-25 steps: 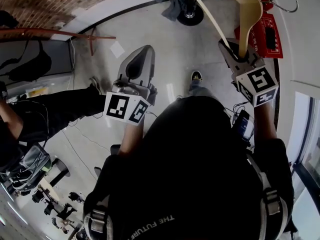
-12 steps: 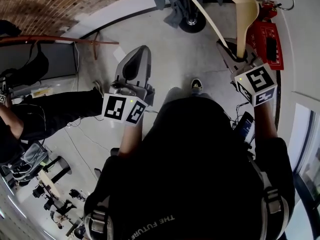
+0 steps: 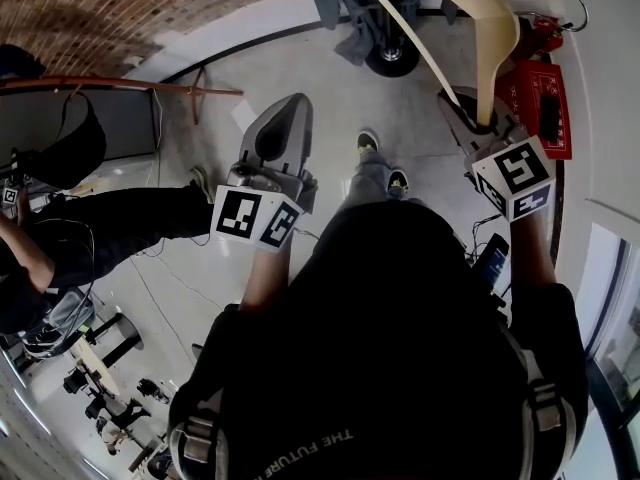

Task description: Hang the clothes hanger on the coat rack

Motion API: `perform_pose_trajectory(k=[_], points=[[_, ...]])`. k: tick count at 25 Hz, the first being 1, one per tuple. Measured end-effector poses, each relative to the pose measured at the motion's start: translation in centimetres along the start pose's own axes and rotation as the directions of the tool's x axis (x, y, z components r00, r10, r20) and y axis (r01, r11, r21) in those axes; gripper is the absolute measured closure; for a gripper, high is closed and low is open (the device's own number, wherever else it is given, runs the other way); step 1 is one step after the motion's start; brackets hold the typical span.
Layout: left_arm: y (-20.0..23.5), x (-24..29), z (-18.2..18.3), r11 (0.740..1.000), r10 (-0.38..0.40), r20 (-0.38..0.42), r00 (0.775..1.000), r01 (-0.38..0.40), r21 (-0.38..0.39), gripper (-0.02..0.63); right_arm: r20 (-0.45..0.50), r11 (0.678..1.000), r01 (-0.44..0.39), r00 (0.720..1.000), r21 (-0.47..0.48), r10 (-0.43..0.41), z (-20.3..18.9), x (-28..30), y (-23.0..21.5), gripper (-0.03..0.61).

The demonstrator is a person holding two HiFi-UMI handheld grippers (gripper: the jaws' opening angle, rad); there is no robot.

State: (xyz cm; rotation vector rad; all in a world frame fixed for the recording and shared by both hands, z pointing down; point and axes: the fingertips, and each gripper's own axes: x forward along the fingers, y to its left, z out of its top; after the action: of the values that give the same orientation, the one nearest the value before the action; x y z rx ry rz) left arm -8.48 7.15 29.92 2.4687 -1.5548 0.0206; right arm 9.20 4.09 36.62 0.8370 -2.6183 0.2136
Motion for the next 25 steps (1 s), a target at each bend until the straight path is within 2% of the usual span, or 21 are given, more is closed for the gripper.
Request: perform_pose_trajectory(k=[16,25], points=[[11.0,7.9,2.1,0.999,-0.032,0.026,0.999,0.033,-0.038,0.6,-0.041,0.999,-0.007,0.999,-0.036,0.005,4.7,10.4,-4.5,0.549],[13.5,9.0,3.1,0.998,-0.036,0.052,0.998,0.039,-0.052,0.6,-0.064,0.998,-0.01,0.998,-0.066,0.006,5.9,12.4,-4.9,0.549]])
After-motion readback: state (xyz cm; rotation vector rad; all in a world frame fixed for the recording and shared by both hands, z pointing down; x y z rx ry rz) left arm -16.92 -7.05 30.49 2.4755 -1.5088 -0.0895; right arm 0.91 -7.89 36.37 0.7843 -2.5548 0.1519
